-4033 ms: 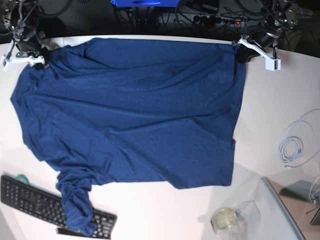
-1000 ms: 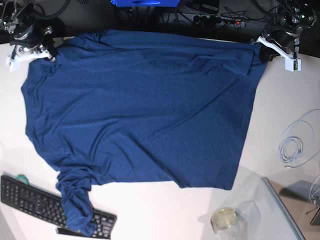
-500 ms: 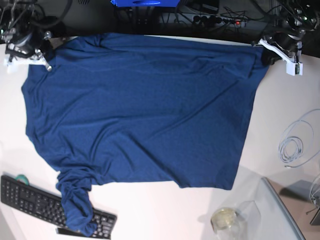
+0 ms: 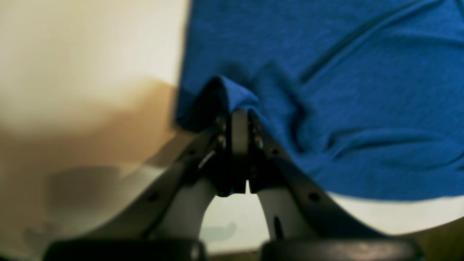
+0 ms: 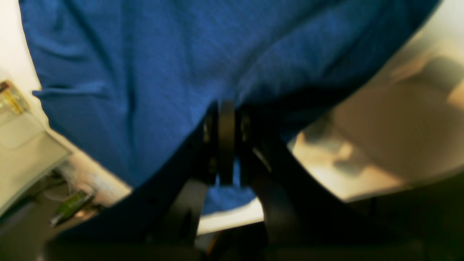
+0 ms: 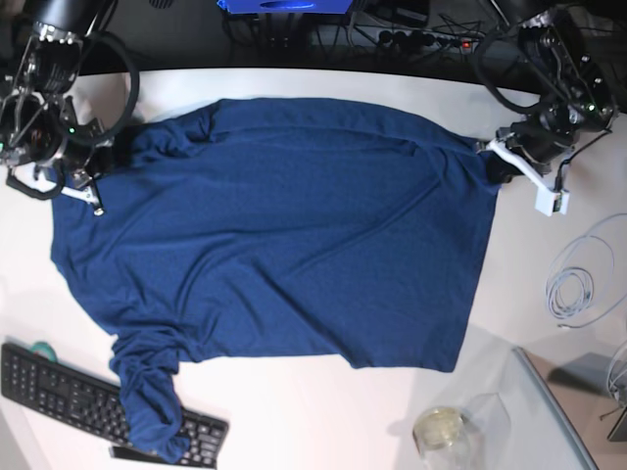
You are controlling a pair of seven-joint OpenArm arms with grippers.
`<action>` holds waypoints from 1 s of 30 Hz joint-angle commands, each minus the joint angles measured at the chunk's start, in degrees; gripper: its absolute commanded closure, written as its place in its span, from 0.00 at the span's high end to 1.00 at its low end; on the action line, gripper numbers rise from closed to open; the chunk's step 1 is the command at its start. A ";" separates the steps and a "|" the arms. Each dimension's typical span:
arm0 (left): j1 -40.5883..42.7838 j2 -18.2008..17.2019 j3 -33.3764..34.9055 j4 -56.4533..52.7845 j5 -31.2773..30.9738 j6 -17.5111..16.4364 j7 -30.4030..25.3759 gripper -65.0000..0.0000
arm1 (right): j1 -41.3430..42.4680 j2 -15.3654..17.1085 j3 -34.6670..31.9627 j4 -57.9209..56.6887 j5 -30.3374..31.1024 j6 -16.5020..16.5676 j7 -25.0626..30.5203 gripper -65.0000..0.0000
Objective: Layout the t-shirt on the table in an organized manner, then fold the t-shirt properly
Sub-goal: 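Pull the held corners toward the shirt's hem with both grippers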
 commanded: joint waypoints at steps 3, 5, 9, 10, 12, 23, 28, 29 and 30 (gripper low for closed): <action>-2.05 -1.15 0.53 -3.42 -0.59 0.24 -0.76 0.00 | 1.09 1.39 0.20 -3.12 0.10 -0.26 2.20 0.02; -2.75 -1.15 0.36 -5.09 -0.59 0.24 -0.76 0.00 | 0.83 1.39 0.20 -3.12 0.45 -0.08 3.17 0.11; -3.28 -1.15 0.36 -5.35 -0.59 0.24 -0.85 0.00 | -2.43 1.12 -0.24 4.70 0.36 3.17 5.10 0.38; -3.28 -1.15 0.36 -5.35 -0.59 0.24 -0.85 0.00 | -3.75 0.95 -0.24 7.34 0.36 4.31 5.80 0.40; -3.28 -1.15 0.36 -5.26 -0.68 0.24 -0.85 0.00 | -6.65 0.77 -0.24 12.97 0.36 4.75 6.59 0.41; -3.01 -1.15 0.36 -5.26 -0.68 0.24 -0.85 0.00 | -13.94 -6.26 -0.33 16.75 0.01 14.07 3.17 0.42; -2.84 -1.24 0.36 -5.26 -0.68 0.24 -0.85 0.00 | -13.86 -6.17 -2.79 13.32 0.01 14.42 3.17 0.42; -2.84 -1.24 0.36 -5.26 -0.68 0.24 -0.85 0.00 | -13.86 -6.17 -3.67 12.18 0.19 14.42 3.17 0.42; -2.84 -1.24 0.36 -5.26 -0.68 0.24 -0.85 0.00 | -13.86 -6.35 -4.46 11.21 0.36 14.51 3.17 0.41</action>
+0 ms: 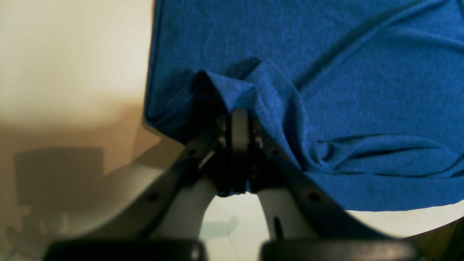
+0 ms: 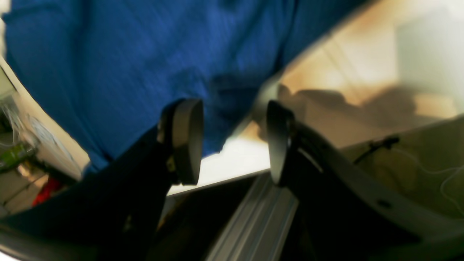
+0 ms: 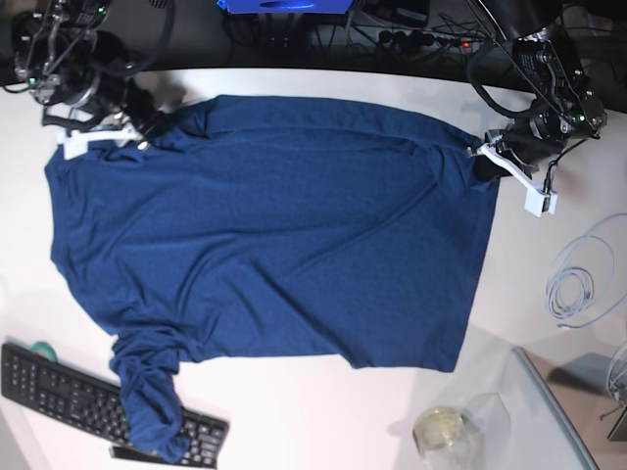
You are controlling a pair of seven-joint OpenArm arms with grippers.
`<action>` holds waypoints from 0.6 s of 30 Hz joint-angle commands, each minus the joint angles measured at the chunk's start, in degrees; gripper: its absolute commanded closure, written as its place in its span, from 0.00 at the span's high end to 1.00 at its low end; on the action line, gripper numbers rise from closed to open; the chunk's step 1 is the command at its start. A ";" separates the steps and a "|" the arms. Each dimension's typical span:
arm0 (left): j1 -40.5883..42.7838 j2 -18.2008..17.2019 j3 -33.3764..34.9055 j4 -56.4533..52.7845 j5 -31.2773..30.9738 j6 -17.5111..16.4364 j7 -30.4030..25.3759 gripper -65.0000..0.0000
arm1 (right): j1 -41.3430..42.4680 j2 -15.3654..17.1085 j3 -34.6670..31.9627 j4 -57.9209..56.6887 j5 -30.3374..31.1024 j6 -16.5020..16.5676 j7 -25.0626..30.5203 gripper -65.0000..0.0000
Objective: Layout the t-shirt on the table in an organized manner, then fold the t-shirt properly
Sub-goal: 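Pull the held corners toward the shirt's hem with both grippers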
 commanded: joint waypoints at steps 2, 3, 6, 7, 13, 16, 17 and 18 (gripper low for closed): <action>-0.33 -0.83 -0.12 1.01 -0.87 0.02 -0.72 0.00 | 0.26 -0.06 -1.50 -0.38 0.80 0.57 0.99 0.41; -0.33 -0.83 -0.12 1.01 -0.87 0.02 -0.72 0.00 | 0.18 -0.06 -2.73 -1.00 0.80 0.57 2.13 0.41; -0.33 -1.18 -0.12 1.01 -0.79 0.02 -0.72 0.00 | -0.18 0.12 -6.16 -2.23 0.80 0.57 4.41 0.41; -0.33 -1.71 -0.04 1.01 -0.79 0.02 -0.72 0.00 | -0.18 0.21 -7.12 -2.32 0.80 0.57 4.85 0.41; -0.33 -2.14 -0.12 1.01 -0.79 0.02 -0.63 0.00 | 0.18 0.12 -8.18 -1.88 0.89 0.57 4.94 0.41; -0.33 -2.50 -0.12 1.01 -0.79 0.02 -0.63 0.00 | 0.26 0.12 -8.27 -1.97 0.89 0.57 5.12 0.40; -0.33 -2.50 -0.12 1.01 -0.79 0.02 -0.63 0.00 | 0.44 0.12 -8.27 -1.97 0.89 0.57 5.12 0.36; -0.33 -2.50 -0.12 1.01 -0.79 0.02 -0.63 0.00 | 0.88 0.21 -8.27 -1.97 0.89 0.65 5.12 0.32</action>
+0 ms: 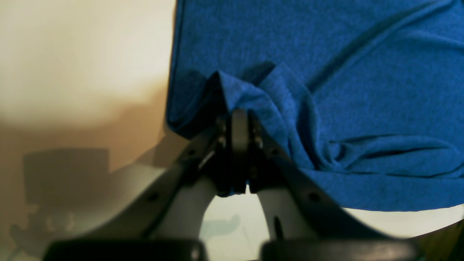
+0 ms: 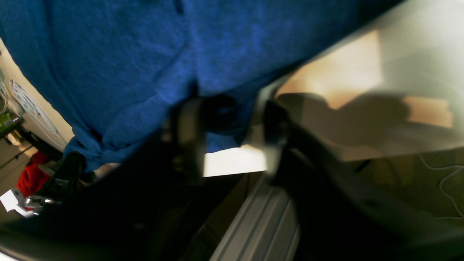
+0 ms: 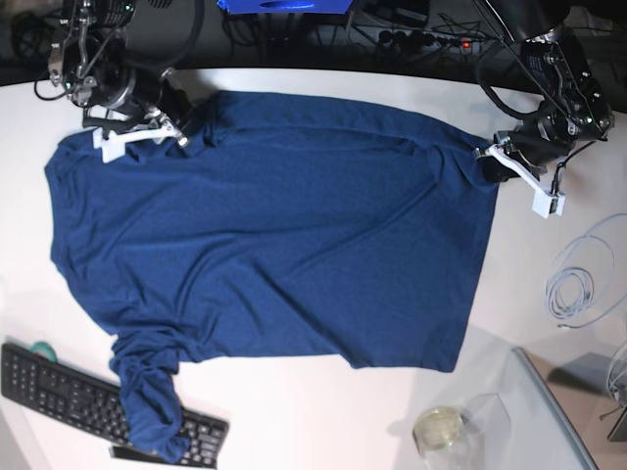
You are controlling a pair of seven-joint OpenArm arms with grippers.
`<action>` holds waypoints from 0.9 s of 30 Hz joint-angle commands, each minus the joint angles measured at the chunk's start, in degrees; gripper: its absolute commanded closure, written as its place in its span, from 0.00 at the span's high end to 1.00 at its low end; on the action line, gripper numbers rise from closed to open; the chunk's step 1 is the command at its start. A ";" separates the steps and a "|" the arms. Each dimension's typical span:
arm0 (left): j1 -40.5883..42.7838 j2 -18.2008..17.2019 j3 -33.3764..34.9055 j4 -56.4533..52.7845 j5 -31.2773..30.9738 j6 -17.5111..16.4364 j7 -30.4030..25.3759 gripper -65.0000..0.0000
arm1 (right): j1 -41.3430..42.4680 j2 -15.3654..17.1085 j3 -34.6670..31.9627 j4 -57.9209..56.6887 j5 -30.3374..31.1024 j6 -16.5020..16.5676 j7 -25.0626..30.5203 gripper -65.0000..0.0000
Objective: Layout the t-shirt on the table in an organized manner, then fold the t-shirt properly
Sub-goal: 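Pull the held corners toward the shirt's hem with both grippers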
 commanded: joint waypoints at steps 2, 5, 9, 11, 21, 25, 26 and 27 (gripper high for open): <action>-0.35 -0.70 -0.08 1.01 -0.81 0.02 -0.56 0.00 | 0.97 0.27 -0.11 0.94 0.73 0.65 0.02 0.15; -0.35 -0.44 0.10 1.01 -0.81 0.02 -0.56 0.00 | 1.23 0.19 -0.11 1.29 0.73 0.65 -0.06 0.04; -0.35 -0.26 0.18 1.01 -0.98 0.02 -0.30 0.00 | 1.41 0.10 -0.11 4.55 0.82 0.65 -0.15 0.03; -0.35 -0.26 0.10 1.01 -1.07 0.02 -0.30 0.00 | 1.58 0.19 -0.11 6.13 0.82 0.39 -0.33 0.01; -2.19 -0.09 -0.26 0.92 -1.34 0.02 -0.21 0.00 | 8.09 0.45 0.24 5.86 0.38 -3.30 -5.43 0.00; -2.55 0.09 -0.26 0.66 -1.34 0.11 -0.47 0.00 | 8.97 1.50 0.24 4.99 0.73 -5.76 -5.43 0.00; -2.98 0.44 -0.26 0.57 -1.34 0.11 -0.47 0.00 | 9.32 1.59 0.24 4.46 0.73 -5.76 -5.34 0.00; -3.34 0.88 -0.34 0.57 -1.34 0.11 -0.47 0.00 | 9.67 1.68 0.32 3.75 0.73 -5.76 -5.25 0.00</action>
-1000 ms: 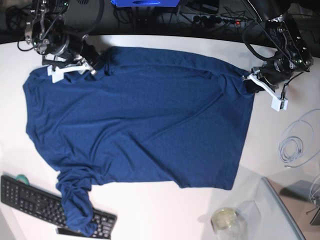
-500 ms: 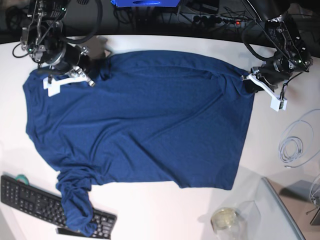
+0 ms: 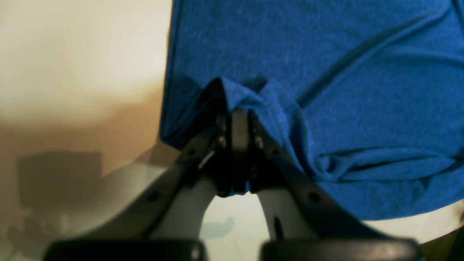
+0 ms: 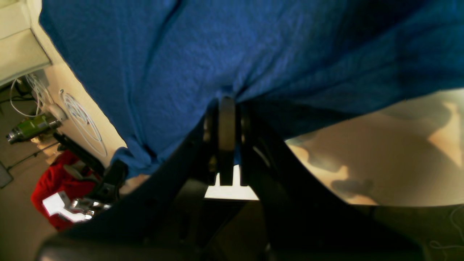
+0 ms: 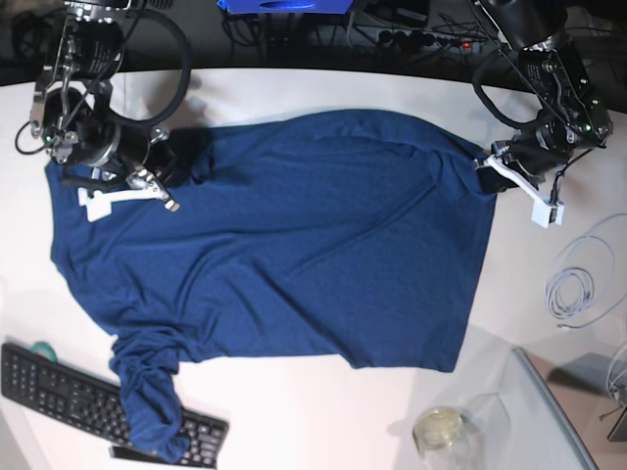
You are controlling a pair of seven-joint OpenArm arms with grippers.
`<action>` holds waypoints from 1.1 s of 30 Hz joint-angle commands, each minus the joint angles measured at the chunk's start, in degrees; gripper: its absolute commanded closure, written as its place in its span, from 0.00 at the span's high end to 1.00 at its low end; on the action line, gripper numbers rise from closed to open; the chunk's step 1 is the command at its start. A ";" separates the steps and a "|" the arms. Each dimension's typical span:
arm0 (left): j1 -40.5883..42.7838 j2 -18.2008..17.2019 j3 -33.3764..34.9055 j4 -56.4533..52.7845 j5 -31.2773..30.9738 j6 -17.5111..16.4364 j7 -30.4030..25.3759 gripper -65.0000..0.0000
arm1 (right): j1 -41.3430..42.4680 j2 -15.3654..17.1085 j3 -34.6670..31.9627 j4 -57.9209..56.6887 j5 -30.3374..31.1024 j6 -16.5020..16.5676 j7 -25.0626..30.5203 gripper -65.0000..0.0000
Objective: Layout the t-shirt on the table in an organized manner, then fold the t-shirt properly
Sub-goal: 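Pull the held corners toward the shirt's hem with both grippers, then lower the held corners onto the shirt and move the left gripper inward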
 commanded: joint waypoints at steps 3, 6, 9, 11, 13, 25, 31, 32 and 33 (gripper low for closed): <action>-1.20 -0.10 0.05 0.85 -1.18 0.79 -0.93 0.00 | 0.67 0.22 1.16 -1.04 0.91 -0.19 0.28 0.00; -1.28 0.60 0.05 0.85 -1.18 3.96 -1.11 0.00 | 0.67 -0.22 4.41 -2.45 0.91 -0.19 0.28 0.00; -1.28 0.69 0.05 0.85 -1.18 4.57 -1.11 0.00 | 1.20 0.13 6.52 -2.80 0.91 -0.19 0.10 0.00; -1.28 0.69 0.05 0.85 -1.18 4.66 -1.11 0.00 | 1.37 0.13 7.58 -2.80 0.91 -0.19 -0.16 0.00; -1.28 0.69 0.05 0.85 -1.18 4.75 -1.11 0.00 | 1.37 0.13 7.75 -2.80 0.82 -0.19 -0.16 0.00; 0.47 2.53 -6.10 3.76 -1.18 4.75 -0.14 0.00 | 1.37 -0.22 7.40 -2.27 0.91 -0.19 -4.47 0.00; 0.74 2.71 -6.19 5.07 -1.27 4.75 0.47 0.00 | 2.34 -0.22 7.58 -2.36 0.91 -0.10 -4.91 0.00; 0.56 2.80 -6.19 4.99 -1.27 4.75 0.47 0.00 | 2.69 -0.22 7.67 -2.45 0.91 -0.10 -4.91 0.00; -0.14 2.89 -6.10 4.99 -1.27 4.75 0.56 0.00 | 2.69 -0.22 7.67 -2.45 0.91 -0.10 -4.82 0.00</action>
